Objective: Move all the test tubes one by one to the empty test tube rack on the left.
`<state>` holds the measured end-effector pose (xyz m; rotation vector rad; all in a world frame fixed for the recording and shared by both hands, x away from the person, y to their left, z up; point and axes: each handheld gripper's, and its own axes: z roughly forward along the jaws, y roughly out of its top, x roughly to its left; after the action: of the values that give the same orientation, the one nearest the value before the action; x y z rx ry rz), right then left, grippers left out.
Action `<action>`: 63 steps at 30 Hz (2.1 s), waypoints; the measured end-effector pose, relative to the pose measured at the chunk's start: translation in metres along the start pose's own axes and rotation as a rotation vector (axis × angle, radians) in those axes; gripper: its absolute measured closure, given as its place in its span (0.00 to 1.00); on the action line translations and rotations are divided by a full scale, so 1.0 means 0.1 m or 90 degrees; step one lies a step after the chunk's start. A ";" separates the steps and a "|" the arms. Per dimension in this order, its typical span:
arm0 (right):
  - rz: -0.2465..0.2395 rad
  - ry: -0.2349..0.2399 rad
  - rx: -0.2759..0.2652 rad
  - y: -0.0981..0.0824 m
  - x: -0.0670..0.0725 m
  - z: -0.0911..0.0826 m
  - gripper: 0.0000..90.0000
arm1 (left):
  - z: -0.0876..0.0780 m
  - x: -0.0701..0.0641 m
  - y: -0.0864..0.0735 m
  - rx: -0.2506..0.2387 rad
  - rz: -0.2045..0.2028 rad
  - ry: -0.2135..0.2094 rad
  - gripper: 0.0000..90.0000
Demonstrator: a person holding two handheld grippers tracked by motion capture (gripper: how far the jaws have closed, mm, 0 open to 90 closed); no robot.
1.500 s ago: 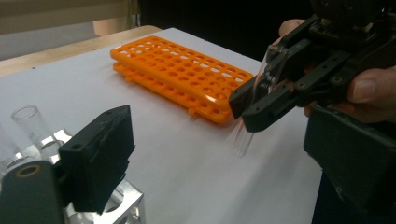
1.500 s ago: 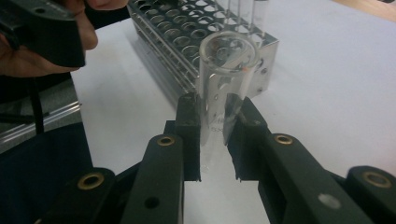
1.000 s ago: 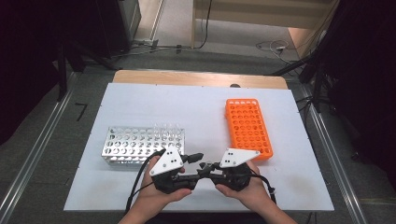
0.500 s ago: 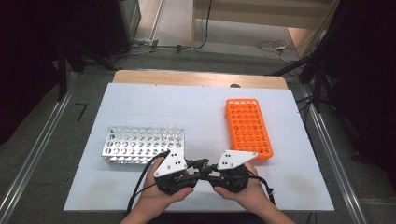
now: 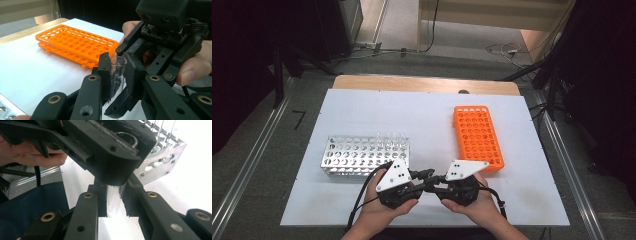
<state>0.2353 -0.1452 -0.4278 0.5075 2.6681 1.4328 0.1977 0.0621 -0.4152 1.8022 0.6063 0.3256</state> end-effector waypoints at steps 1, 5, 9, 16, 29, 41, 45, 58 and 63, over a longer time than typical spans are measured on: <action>0.002 0.002 -0.002 0.00 0.00 0.00 0.77 | -0.01 0.01 0.00 0.001 0.000 0.000 0.85; 0.006 0.009 -0.008 0.00 -0.02 -0.02 0.61 | -0.04 0.03 0.01 -0.008 -0.006 0.006 0.85; 0.015 -0.001 -0.021 0.00 -0.05 -0.05 0.42 | -0.06 0.06 0.02 -0.012 -0.009 0.014 0.85; 0.018 -0.015 -0.030 -0.02 -0.11 -0.10 0.07 | -0.14 0.13 0.04 -0.020 -0.016 0.033 0.85; 0.048 -0.040 -0.075 -0.14 -0.41 -0.37 0.00 | -0.29 0.32 0.05 -0.030 -0.034 0.079 0.85; 0.078 -0.085 -0.088 -0.24 -0.65 -0.59 0.00 | -0.49 0.49 0.09 -0.046 -0.040 0.125 0.85; 0.091 -0.102 -0.093 -0.28 -0.69 -0.67 0.00 | -0.61 0.56 0.11 -0.052 -0.039 0.147 0.85; 0.113 -0.143 -0.096 -0.44 -0.78 -0.89 0.00 | -0.86 0.87 0.17 -0.059 -0.044 0.212 0.85; 0.121 -0.156 -0.090 -0.52 -0.79 -0.96 0.00 | -0.85 1.02 0.16 -0.059 -0.048 0.237 0.85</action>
<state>0.2761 -0.2740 -0.4238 0.8808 2.3623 1.4835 0.2428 0.1833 -0.3817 1.6353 0.9022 0.6359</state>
